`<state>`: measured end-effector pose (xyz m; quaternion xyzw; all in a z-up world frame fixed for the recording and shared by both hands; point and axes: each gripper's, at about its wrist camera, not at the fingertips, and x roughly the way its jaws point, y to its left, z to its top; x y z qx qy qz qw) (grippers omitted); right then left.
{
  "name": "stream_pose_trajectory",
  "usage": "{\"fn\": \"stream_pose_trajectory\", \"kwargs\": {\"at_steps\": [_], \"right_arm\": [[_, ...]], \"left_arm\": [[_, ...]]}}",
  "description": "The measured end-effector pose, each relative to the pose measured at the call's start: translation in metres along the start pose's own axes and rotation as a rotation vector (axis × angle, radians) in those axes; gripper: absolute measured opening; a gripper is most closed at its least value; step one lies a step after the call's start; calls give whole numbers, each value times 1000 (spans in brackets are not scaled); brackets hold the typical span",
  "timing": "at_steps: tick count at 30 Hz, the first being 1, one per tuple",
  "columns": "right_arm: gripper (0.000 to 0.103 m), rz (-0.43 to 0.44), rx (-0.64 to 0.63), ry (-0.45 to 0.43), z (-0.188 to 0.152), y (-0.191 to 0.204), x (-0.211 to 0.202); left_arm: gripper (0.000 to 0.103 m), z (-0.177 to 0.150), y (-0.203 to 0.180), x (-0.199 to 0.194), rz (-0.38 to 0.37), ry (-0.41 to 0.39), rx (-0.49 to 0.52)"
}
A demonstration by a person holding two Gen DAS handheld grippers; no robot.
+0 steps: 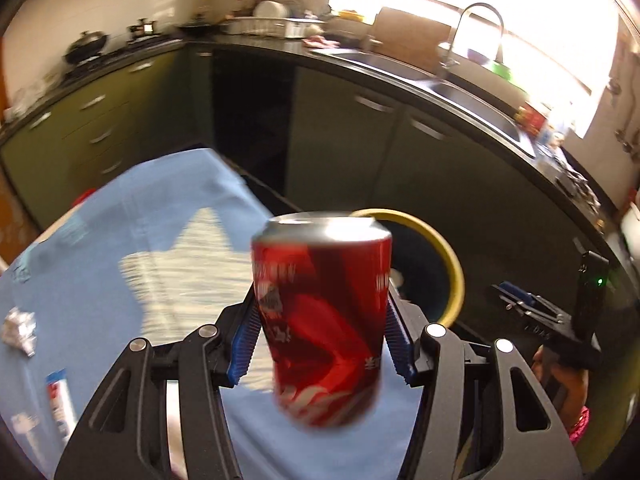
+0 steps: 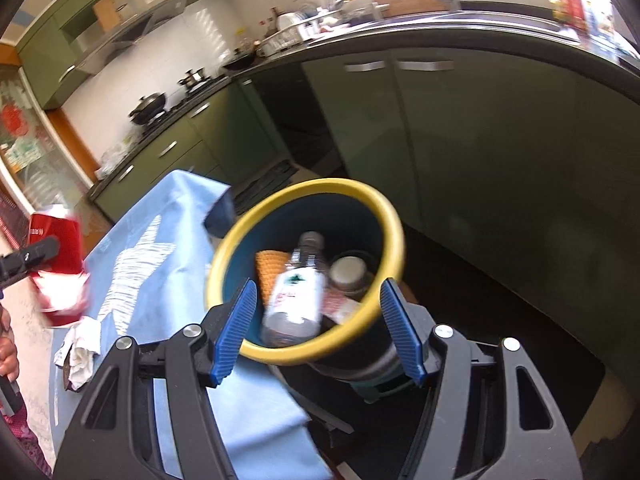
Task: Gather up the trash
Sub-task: 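Carry the cola can with the left gripper over the bin and release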
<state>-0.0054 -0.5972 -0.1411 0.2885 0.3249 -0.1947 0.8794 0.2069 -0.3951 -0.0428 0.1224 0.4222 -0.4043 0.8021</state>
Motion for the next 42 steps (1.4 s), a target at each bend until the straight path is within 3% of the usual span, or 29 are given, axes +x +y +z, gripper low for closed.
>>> {"fn": "stream_pose_trajectory", "kwargs": {"at_steps": [4, 9, 11, 13, 17, 22, 31, 33, 38, 42], "right_arm": [[61, -31, 32, -15, -2, -19, -11], [61, -50, 52, -21, -4, -31, -19], [61, -52, 53, -21, -4, -32, -21], [61, -55, 50, -20, -5, -31, -22], [61, -50, 39, -19, -4, -25, -24], [61, -33, 22, -14, -4, -15, -22], [62, 10, -42, 17, -7, 15, -13], [62, 31, -70, 29, -9, 30, -10], [62, 111, -165, 80, -17, 76, 1], [62, 215, -273, 159, -31, 135, 20]], "left_arm": [[55, 19, -53, 45, -79, 55, 63], [55, 41, -89, 95, -117, 92, 81], [57, 46, -96, 116, -140, 118, 77], [72, 46, -100, 132, -153, 143, 69], [73, 43, -95, 137, -170, 133, 53], [76, 37, -70, 94, -155, 39, 25], [89, -11, 17, -42, -38, -205, -58], [91, -30, 49, -74, 14, -255, -88], [95, -81, 131, -135, 237, -343, -183], [97, -121, 188, -155, 384, -374, -269]]}}
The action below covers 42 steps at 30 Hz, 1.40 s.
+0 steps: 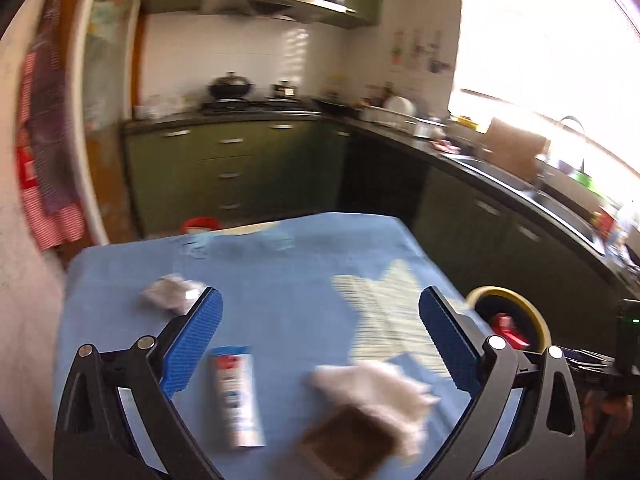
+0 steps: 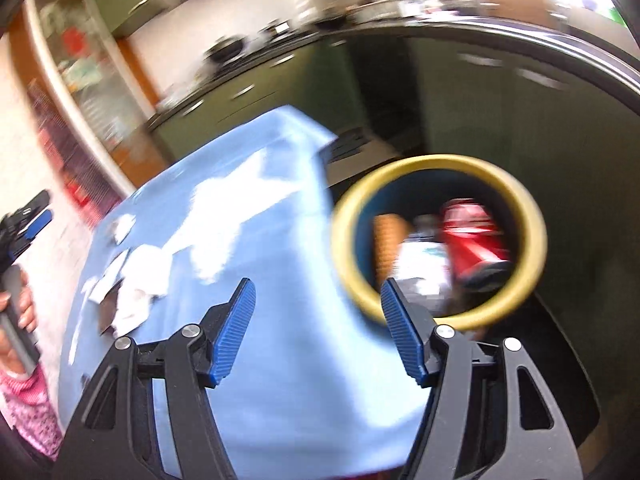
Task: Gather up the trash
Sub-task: 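Grasp the white tissue with the right gripper, then carry the tissue with the right gripper into the bin and release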
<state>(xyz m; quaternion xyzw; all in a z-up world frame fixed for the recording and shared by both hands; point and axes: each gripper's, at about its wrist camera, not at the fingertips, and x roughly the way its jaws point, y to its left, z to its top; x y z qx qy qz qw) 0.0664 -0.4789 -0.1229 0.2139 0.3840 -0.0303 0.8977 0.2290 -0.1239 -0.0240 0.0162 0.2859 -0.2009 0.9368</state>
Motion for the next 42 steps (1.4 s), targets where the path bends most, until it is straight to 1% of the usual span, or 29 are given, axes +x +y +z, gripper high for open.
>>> {"fn": "stream_pose_trajectory", "kwargs": {"at_steps": [1, 3, 6, 7, 9, 11, 13, 16, 18, 19, 20, 21, 22, 23, 25, 29, 33, 36, 39, 42], "right_arm": [[62, 30, -22, 18, 0, 14, 7], [62, 105, -75, 56, -1, 46, 24], [62, 190, -140, 108, -2, 89, 48], [62, 204, -154, 120, -2, 100, 52], [61, 228, -170, 145, 0, 119, 68], [60, 241, -173, 167, 2, 131, 78], [60, 246, -168, 186, 5, 139, 89], [60, 258, -164, 213, 8, 148, 102], [54, 267, -169, 231, 8, 154, 109], [44, 271, -168, 240, 8, 154, 112], [31, 275, -168, 253, 8, 156, 115], [23, 277, -167, 260, 8, 157, 118], [12, 274, -167, 260, 8, 158, 119], [9, 273, -165, 255, 8, 158, 120], [7, 275, -169, 238, 9, 159, 115], [6, 264, -188, 185, 17, 161, 97], [6, 247, -208, 99, 32, 159, 66], [6, 220, -209, 21, 47, 150, 38], [6, 149, -196, -60, 61, 130, 13], [6, 27, -153, -125, 72, 94, -5]], "left_arm": [[97, -6, 18, 1, 36, -4, -23], [97, -18, 46, 3, 80, -19, -58], [97, -37, 78, 9, 131, -32, -98], [97, -43, 87, 12, 144, -34, -103], [97, -51, 93, 16, 153, -30, -105], [97, -55, 94, 22, 144, -29, -103], [97, -56, 92, 25, 153, -26, -101], [98, -58, 92, 23, 135, -38, -107], [98, -59, 81, 17, 135, -42, -101], [98, -60, 81, 17, 135, -44, -97], [98, -58, 76, 15, 136, -45, -95], [98, -58, 75, 14, 135, -46, -93], [98, -58, 74, 13, 133, -46, -90], [98, -59, 74, 13, 132, -46, -89], [98, -58, 74, 13, 133, -49, -87], [98, -59, 74, 12, 134, -48, -95], [98, -59, 74, 11, 141, -53, -94], [98, -59, 73, 11, 139, -53, -96], [98, -60, 72, 10, 139, -53, -92], [98, -60, 70, 10, 140, -54, -88]]}}
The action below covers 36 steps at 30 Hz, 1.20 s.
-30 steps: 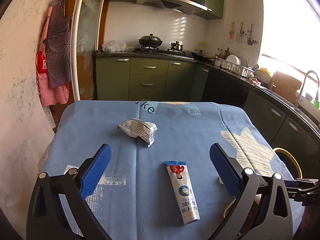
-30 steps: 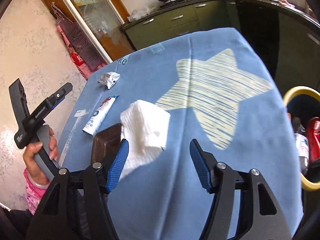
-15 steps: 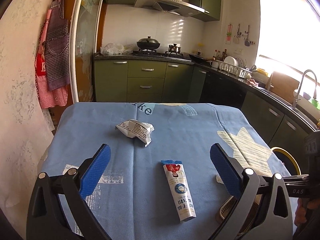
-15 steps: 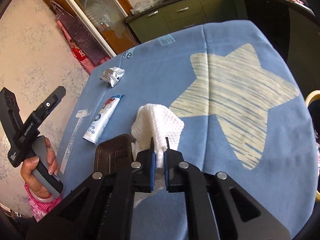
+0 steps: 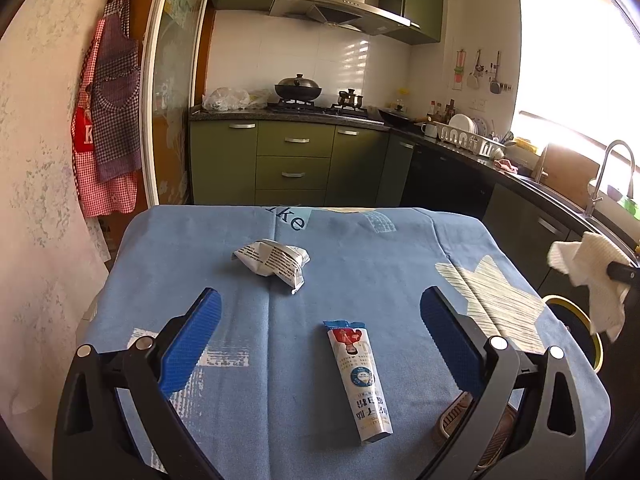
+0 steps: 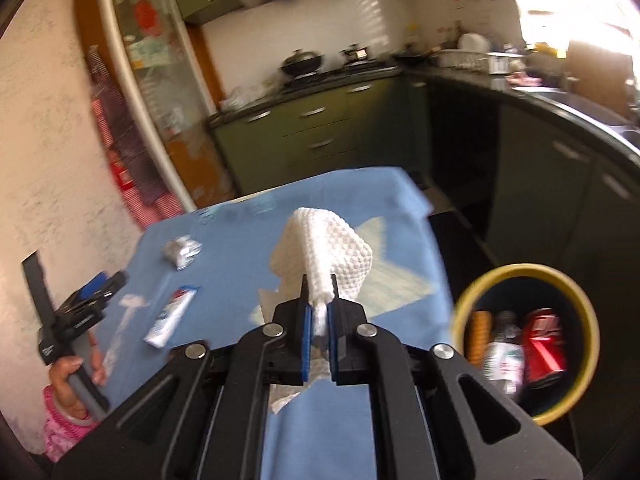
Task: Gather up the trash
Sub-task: 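Carry the tissue with the right gripper into the bin and release, then grasp the brown plastic tray by its rim with the left gripper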
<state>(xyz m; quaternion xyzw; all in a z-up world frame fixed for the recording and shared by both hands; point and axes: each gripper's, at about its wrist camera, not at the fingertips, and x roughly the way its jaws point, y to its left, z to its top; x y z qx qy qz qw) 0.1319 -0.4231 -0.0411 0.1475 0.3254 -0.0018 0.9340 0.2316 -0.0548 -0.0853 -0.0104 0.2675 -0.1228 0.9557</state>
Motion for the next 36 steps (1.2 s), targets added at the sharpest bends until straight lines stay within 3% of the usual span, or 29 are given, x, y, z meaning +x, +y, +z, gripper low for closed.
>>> {"fn": "stream_pose_trajectory", "kwargs": {"at_steps": [6, 9, 11, 21, 24, 29, 36], "right_arm": [[7, -241, 109, -17, -5, -80, -4], [13, -359, 130, 14, -10, -115, 9], [54, -392, 149, 57, -14, -128, 23], [56, -397, 267, 27, -47, -150, 14], [56, -386, 278, 29, -53, -151, 10], [57, -364, 290, 44, -61, -149, 4], [57, -338, 280, 43, -63, -142, -1]], "left_arm": [[98, -1, -2, 0, -3, -2, 5], [98, 0, -3, 0, -6, 0, 8], [98, 0, -4, 0, -13, -2, 13], [98, -3, -16, -3, -69, -4, 49], [98, -5, -28, -7, -153, 1, 89], [98, -18, -67, -14, -357, 41, 248], [98, -48, -114, -7, -502, 157, 446]]}}
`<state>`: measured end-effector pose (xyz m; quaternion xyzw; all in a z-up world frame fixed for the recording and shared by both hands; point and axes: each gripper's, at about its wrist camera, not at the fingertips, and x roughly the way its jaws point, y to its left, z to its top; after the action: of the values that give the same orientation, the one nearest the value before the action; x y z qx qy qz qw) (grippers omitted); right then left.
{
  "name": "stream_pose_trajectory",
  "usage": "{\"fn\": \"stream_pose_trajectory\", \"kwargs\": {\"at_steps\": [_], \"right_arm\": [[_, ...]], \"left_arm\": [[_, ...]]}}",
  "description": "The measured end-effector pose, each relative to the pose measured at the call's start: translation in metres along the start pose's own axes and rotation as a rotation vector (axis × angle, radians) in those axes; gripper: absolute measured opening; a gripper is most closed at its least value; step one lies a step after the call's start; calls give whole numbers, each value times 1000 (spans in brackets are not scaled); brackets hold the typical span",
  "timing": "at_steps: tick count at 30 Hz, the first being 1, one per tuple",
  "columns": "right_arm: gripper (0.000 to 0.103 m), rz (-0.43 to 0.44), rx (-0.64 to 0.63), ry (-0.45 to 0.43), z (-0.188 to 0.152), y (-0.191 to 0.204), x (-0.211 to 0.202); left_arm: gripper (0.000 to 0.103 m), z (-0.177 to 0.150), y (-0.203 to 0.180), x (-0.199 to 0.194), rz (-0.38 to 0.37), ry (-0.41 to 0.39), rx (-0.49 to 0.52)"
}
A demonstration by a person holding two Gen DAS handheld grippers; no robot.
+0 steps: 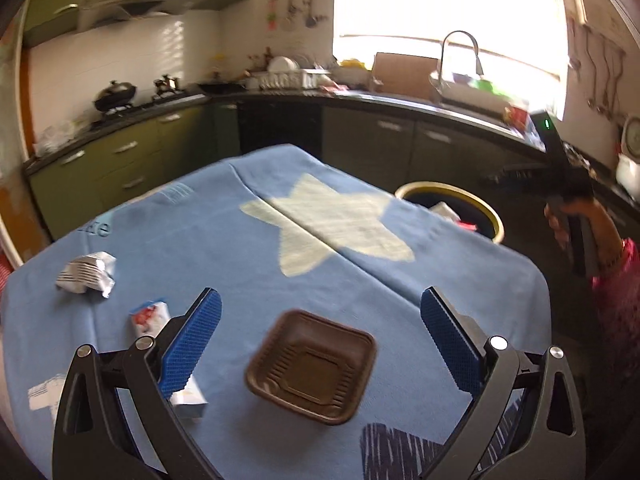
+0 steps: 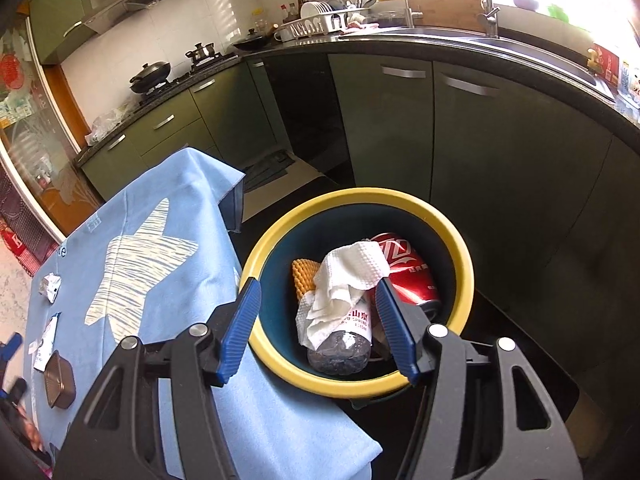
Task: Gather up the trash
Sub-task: 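Grasp the brown plastic tray by its rim with the left gripper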
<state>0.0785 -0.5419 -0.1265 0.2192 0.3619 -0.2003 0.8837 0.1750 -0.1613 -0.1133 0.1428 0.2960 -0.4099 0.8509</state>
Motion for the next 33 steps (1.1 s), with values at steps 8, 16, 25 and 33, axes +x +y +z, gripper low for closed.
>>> {"fn": "stream_pose_trajectory", "kwargs": {"at_steps": [8, 16, 25, 33], "right_arm": [[58, 42, -7, 14, -7, 6, 3], [58, 67, -5, 26, -10, 6, 5], [58, 70, 4, 12, -9, -1, -3], [58, 83, 14, 12, -10, -5, -4]], "left_arm": [[98, -12, 2, 34, -59, 113, -19], [98, -15, 9, 54, -97, 209, -48], [71, -21, 9, 58, -77, 268, -48], [64, -22, 6, 54, -72, 264, -41]]}}
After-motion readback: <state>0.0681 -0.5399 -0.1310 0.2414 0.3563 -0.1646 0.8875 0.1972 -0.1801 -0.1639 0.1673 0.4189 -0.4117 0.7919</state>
